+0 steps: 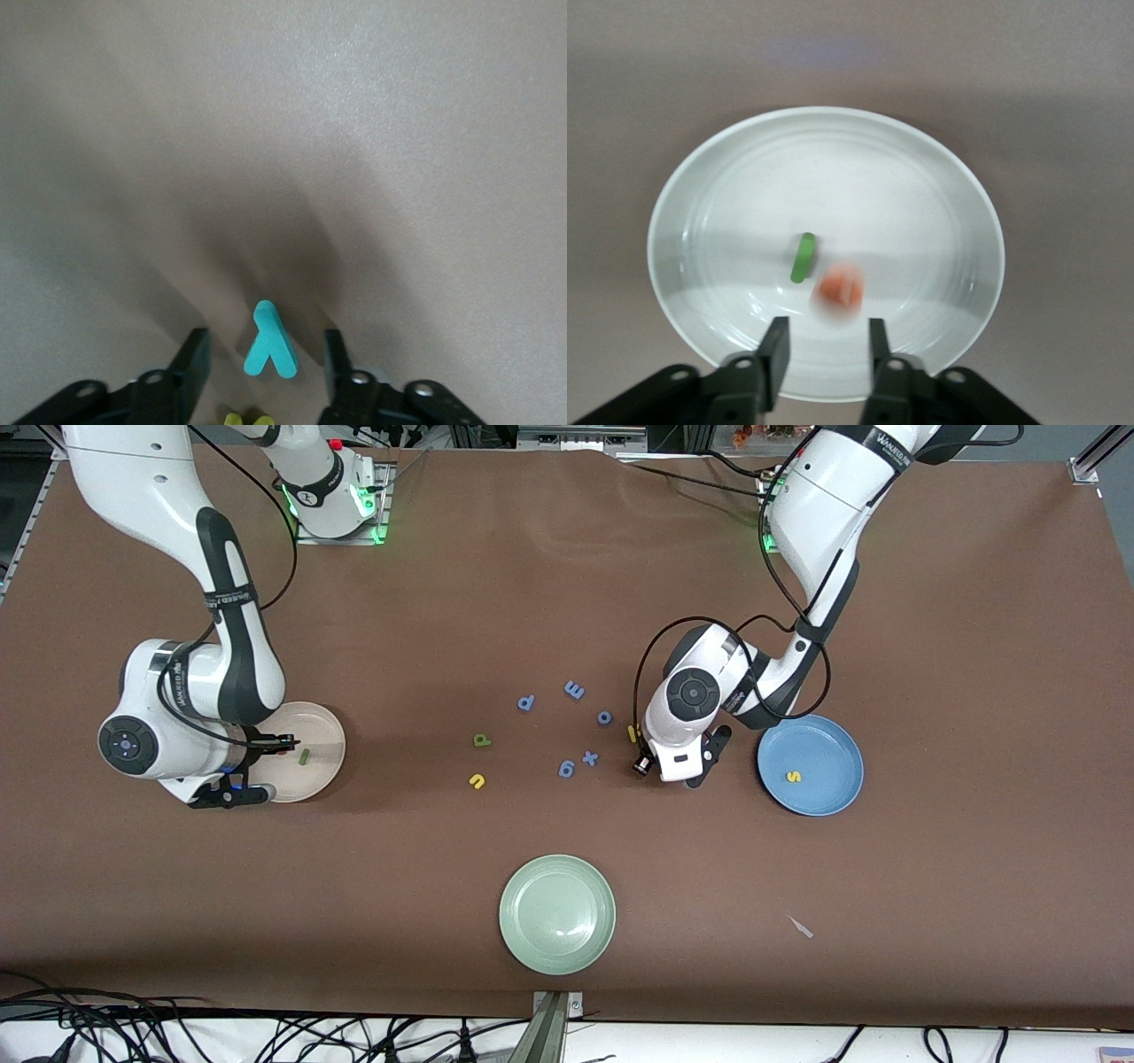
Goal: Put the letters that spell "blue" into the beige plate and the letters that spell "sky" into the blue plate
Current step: 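Place the y with the left gripper while the right gripper grasps the u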
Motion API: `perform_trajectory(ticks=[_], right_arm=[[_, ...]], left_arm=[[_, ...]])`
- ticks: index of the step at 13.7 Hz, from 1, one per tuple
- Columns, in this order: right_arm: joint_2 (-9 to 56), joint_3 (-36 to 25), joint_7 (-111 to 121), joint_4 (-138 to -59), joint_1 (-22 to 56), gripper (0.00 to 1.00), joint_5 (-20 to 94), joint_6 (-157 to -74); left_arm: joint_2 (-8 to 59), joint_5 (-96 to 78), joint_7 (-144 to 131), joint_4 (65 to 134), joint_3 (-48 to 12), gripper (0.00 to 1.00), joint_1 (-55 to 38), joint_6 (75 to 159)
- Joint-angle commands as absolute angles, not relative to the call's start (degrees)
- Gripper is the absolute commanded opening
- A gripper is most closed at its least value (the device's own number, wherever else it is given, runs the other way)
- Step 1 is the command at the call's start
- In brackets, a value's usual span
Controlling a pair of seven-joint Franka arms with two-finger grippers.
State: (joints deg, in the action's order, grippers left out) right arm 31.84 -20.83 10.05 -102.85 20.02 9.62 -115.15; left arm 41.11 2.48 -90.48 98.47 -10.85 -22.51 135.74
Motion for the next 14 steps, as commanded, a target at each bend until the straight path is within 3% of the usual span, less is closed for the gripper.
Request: perform_trajectory(ticks=[1, 2, 5, 7, 11, 14], right_arm=[[31.3, -20.0, 8.1, -102.1, 21.4, 1.00, 11.8, -114.5], [31.3, -20.0, 6.8, -101.8, 22.6, 1.00, 12.4, -114.4], [31.8, -20.0, 0.6, -100.5, 27.6, 1.00, 16.2, -115.4], [32.8, -20.0, -6.4, -98.4, 31.9, 1.00, 17.0, -117.0], [37.7, -20.0, -22.7, -92.5, 39.2, 1.00, 17.1, -119.2], [41.7, -20.0, -29.3, -89.7, 43.0, 1.00, 22.2, -122.5]], left_arm=[[40.3, 4.0, -91.5, 99.1, -10.5, 0.19, -22.7, 135.7], [40.3, 4.0, -90.7, 99.1, -10.5, 0.01, -22.7, 135.6], [39.2, 4.0, -87.9, 98.6, -10.4, 0.00, -22.4, 134.4], [36.1, 4.1, -83.9, 98.4, -10.1, 0.00, -21.1, 128.6], [30.9, 4.1, -65.7, 98.4, -10.1, 0.00, -13.0, 117.6], [31.0, 4.1, -55.0, 98.8, -10.1, 0.00, -7.5, 116.0]])
